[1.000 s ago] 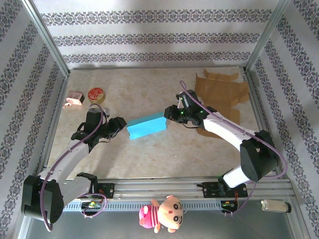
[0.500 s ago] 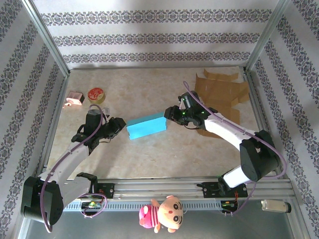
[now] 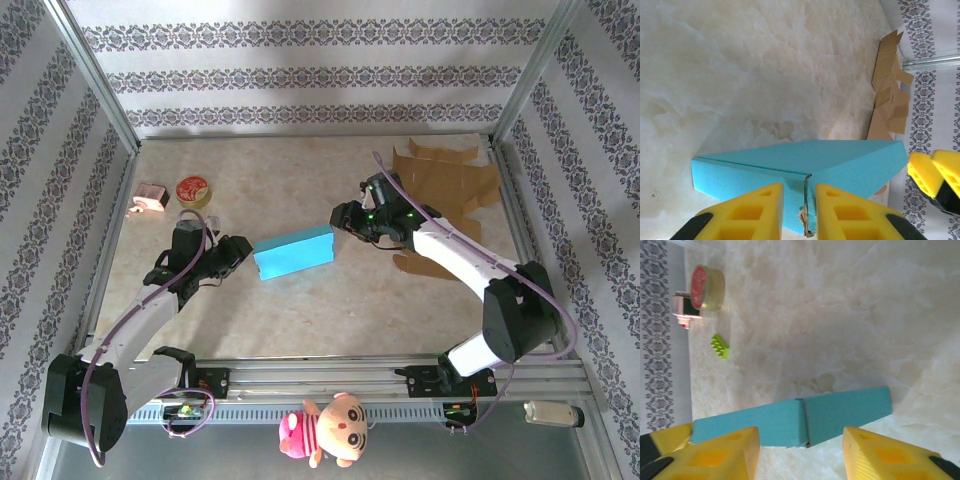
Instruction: Fold the paper box
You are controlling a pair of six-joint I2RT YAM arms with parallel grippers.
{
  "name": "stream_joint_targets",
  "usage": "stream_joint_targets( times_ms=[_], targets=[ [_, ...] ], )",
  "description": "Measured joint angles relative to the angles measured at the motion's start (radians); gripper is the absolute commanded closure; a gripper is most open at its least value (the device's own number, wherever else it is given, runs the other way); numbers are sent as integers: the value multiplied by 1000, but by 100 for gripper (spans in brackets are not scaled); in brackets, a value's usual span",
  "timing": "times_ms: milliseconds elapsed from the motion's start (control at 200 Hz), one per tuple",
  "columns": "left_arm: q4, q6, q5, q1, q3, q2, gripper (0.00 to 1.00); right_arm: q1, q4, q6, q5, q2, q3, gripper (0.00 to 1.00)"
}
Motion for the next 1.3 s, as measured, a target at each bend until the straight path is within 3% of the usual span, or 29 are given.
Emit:
stream_joint_targets(
  times_ms=[200, 315, 395, 740, 1084, 1299],
  targets=[
    [0, 1, 0, 0, 0, -1, 76, 1, 24, 0, -24, 29, -35, 64],
    [-14, 5, -7, 0, 0, -1, 57, 6, 77, 0, -25, 24, -62, 66],
    [-44, 11, -15, 1, 3, -4, 51, 7, 92, 0, -25, 22, -70, 66],
    [-95, -19, 19, 6, -5, -47, 50, 27, 64, -31, -14, 30, -48, 65],
    [-74, -30, 31, 6, -41, -86, 74, 29, 61, -34, -13, 31, -47, 64],
    [196, -80, 43, 6, -185, -87, 84, 34, 78, -38, 16, 29, -55, 64]
  ],
)
